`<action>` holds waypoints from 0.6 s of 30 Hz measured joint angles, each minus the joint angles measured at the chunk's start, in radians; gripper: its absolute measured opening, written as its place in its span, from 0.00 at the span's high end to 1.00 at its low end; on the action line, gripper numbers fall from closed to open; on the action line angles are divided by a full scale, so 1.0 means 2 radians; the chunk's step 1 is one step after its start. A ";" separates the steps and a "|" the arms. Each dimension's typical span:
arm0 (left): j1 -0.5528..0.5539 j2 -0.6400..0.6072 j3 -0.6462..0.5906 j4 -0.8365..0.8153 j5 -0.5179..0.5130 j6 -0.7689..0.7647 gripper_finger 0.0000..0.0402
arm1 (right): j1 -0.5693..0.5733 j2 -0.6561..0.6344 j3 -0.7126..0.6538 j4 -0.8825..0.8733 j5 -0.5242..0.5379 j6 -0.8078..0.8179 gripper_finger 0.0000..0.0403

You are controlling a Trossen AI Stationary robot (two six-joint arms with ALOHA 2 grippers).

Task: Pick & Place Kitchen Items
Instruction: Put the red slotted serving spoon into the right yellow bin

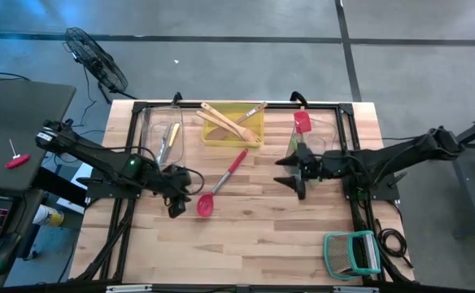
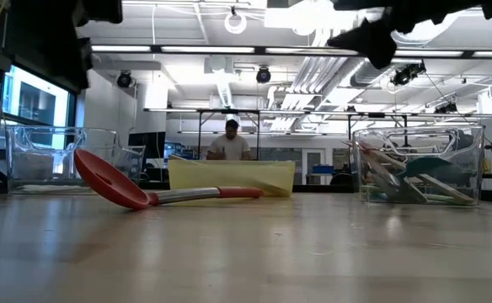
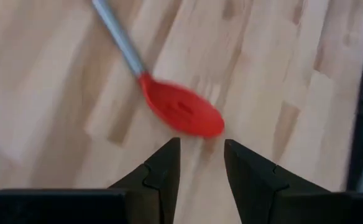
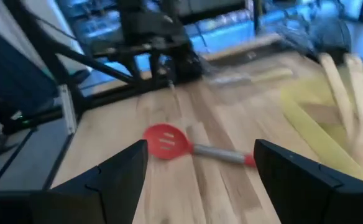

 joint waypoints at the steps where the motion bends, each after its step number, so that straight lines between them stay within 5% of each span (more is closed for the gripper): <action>1: 0.000 0.000 0.001 -0.007 0.013 -0.020 0.70 | 0.004 0.007 0.000 0.016 -0.003 -0.011 0.29; 9: 0.000 0.015 0.001 -0.067 0.051 -0.232 0.70 | 0.011 0.056 0.000 0.054 -0.003 -0.057 0.29; 18: 0.000 0.095 0.001 0.005 0.006 -0.280 0.70 | 0.003 0.107 0.000 0.097 -0.013 -0.132 0.29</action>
